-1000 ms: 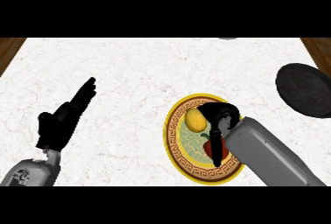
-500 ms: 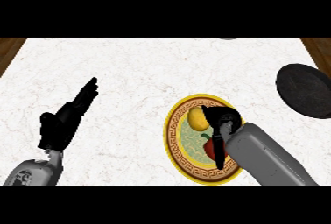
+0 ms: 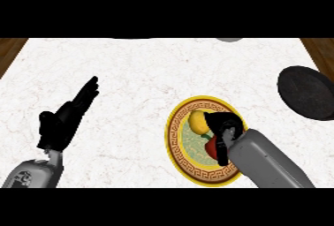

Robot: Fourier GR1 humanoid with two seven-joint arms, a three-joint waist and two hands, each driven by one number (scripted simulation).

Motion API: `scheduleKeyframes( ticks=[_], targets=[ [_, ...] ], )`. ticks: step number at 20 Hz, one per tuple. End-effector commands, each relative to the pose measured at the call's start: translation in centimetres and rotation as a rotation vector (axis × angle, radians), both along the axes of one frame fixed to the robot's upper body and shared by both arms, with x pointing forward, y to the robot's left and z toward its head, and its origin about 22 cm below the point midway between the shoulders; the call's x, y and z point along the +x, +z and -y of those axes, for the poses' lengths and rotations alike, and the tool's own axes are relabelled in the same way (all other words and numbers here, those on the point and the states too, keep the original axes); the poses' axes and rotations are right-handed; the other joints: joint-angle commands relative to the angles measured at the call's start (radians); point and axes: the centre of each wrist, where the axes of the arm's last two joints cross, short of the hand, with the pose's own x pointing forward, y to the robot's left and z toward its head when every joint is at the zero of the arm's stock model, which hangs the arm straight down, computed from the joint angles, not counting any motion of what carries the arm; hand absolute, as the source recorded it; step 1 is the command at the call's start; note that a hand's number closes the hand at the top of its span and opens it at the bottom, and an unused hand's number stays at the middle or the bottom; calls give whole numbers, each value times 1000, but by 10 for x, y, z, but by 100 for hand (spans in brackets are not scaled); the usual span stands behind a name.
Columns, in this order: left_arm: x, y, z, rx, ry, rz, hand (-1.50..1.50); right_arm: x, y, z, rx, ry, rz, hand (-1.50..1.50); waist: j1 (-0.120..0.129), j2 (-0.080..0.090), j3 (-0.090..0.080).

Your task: Pick the bell pepper from the plate and place it in the pan

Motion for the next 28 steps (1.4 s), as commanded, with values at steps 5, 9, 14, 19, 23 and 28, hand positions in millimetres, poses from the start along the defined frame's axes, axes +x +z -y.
scheduleKeyframes(
  ticks=[5,9,14,19,23,28],
  targets=[
    [-6,4,-11,-5,3,4,0,-4,-19,3,-56,8,-109,150,3,16,9],
    [1,4,-14,-6,-7,-4,0,-12,3,-6,-45,38,12,150,-1,16,9],
    [-7,-3,-4,-6,16,-12,0,-4,23,10,105,-344,479,150,-18,8,11],
    [-6,0,-9,7,30,-5,0,-29,24,2,182,-439,753,150,-20,9,10],
    [-12,-7,-7,4,23,-20,0,-40,64,5,148,-403,1051,150,-28,3,8],
    [-9,-13,-5,4,14,3,0,-50,89,-5,178,-449,1245,150,-12,13,9]
  ],
)
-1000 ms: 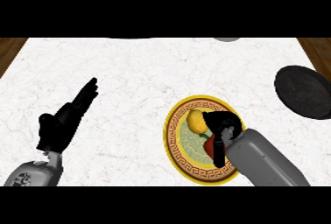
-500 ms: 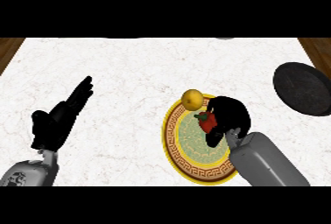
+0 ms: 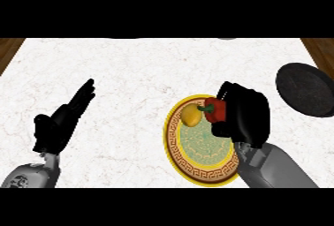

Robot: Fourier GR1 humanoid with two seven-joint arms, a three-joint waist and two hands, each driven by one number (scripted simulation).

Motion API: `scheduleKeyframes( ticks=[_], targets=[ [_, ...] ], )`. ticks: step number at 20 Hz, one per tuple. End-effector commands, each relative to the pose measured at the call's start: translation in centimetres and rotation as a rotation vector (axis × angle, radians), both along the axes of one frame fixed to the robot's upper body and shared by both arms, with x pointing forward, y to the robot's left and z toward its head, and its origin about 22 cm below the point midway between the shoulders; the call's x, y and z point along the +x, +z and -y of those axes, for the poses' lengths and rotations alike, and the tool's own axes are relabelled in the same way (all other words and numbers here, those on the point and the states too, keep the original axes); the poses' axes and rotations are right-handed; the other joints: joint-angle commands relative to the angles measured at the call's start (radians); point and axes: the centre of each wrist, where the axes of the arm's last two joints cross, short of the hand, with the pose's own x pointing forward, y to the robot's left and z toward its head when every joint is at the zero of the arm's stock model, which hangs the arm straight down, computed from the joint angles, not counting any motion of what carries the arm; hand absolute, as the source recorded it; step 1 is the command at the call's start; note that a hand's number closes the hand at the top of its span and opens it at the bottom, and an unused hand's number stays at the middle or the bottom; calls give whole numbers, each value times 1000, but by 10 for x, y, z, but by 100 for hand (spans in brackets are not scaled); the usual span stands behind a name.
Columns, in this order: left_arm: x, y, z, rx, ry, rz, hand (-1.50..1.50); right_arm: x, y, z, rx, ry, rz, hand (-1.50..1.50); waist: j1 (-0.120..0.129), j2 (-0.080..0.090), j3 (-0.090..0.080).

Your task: Pick the bell pepper from the plate and place it in the pan

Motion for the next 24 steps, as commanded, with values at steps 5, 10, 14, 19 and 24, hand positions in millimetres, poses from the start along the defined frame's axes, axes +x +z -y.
scheduleKeyframes(
  ticks=[5,10,14,19,24],
  targets=[
    [7,-18,8,-6,-7,-1,0,-15,4,9,99,-176,216,150,7,8,0],
    [-6,0,-4,-2,-29,6,0,8,2,76,217,-254,304,150,19,9,2],
    [12,-8,24,14,-8,4,0,19,-15,95,263,-255,345,150,15,11,1],
    [-5,4,4,23,-5,22,0,55,-24,155,216,-293,326,150,29,10,1],
    [4,-5,-7,-4,-18,20,0,67,-47,209,136,-374,357,150,27,13,1]
  ],
)
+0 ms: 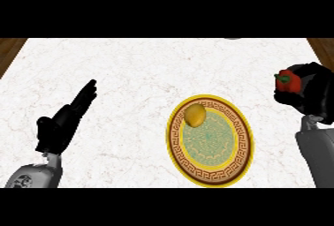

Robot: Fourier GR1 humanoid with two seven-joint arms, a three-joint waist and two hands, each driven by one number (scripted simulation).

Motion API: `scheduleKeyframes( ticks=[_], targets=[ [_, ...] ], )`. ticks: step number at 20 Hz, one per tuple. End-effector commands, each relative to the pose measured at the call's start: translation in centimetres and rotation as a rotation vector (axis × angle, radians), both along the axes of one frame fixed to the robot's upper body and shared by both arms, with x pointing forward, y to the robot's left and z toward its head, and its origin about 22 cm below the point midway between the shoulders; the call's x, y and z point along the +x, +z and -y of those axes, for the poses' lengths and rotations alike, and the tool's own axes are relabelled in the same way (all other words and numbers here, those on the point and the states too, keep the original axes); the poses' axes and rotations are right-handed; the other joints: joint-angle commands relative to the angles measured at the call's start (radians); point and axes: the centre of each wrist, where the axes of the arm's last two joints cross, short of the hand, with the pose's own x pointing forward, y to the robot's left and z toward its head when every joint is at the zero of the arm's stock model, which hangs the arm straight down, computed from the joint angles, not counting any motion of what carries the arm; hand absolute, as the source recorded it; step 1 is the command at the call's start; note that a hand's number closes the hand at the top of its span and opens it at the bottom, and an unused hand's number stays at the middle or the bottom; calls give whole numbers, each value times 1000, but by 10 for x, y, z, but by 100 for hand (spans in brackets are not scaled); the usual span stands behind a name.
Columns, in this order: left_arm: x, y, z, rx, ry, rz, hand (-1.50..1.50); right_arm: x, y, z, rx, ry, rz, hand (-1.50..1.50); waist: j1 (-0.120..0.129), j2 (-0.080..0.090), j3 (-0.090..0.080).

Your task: Pick the bell pepper from the plate and place it in the pan

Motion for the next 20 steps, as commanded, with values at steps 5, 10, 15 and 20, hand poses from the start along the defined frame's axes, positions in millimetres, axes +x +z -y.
scheduleKeyframes(
  ticks=[5,10,15,20],
  targets=[
    [8,13,-1,-13,-10,-4,0,19,-34,81,-34,-51,19,150,4,1,1],
    [7,-4,19,-10,-27,0,0,35,-47,106,-30,-56,20,150,14,6,1],
    [5,2,7,-1,-37,6,0,35,-48,131,-24,-66,38,150,23,8,2],
    [14,0,26,10,-35,14,0,36,-39,146,-41,-60,32,150,28,14,3]
  ],
)
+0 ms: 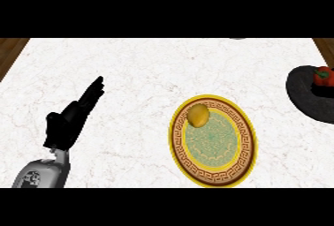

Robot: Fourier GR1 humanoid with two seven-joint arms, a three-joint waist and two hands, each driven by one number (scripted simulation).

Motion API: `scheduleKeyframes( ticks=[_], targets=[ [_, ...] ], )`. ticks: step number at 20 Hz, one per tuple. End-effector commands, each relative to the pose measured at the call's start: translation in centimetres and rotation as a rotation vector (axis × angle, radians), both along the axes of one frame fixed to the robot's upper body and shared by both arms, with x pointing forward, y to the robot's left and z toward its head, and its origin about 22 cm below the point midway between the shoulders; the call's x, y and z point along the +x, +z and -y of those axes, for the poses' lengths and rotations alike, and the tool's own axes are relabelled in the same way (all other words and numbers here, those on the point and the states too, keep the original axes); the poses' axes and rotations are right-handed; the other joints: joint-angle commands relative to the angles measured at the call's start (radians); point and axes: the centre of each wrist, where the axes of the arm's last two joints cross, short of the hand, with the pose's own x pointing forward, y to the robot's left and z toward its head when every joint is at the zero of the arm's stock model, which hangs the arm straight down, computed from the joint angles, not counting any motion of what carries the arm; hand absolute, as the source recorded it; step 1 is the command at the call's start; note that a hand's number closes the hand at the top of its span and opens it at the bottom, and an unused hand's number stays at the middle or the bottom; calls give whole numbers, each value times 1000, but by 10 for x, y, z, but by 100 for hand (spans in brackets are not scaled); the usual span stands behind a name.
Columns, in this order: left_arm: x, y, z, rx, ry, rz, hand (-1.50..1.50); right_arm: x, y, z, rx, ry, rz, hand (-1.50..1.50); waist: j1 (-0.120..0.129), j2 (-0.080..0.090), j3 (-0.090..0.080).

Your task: Pick the bell pepper from the plate and place it in the pan

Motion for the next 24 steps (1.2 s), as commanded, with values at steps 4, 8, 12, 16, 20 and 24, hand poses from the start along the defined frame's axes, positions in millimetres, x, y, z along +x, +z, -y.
scheduleKeyframes(
  ticks=[4,8,12,16,20,24],
  targets=[
    [3,6,17,-4,-31,18,0,-16,2,37,233,-151,-287,-150,30,14,2],
    [-2,1,11,-2,-30,23,0,-23,-7,39,284,-84,-203,-150,40,18,6],
    [6,4,14,-3,-22,24,0,-14,-5,29,379,-20,-33,-150,22,16,6],
    [9,11,3,3,-10,35,0,-16,14,44,436,-9,192,-150,18,17,8],
    [12,13,-2,11,-11,19,0,-33,8,61,576,51,298,-150,6,13,7],
    [3,0,5,-8,-15,7,0,-61,5,88,657,123,354,-150,3,10,5]
  ],
)
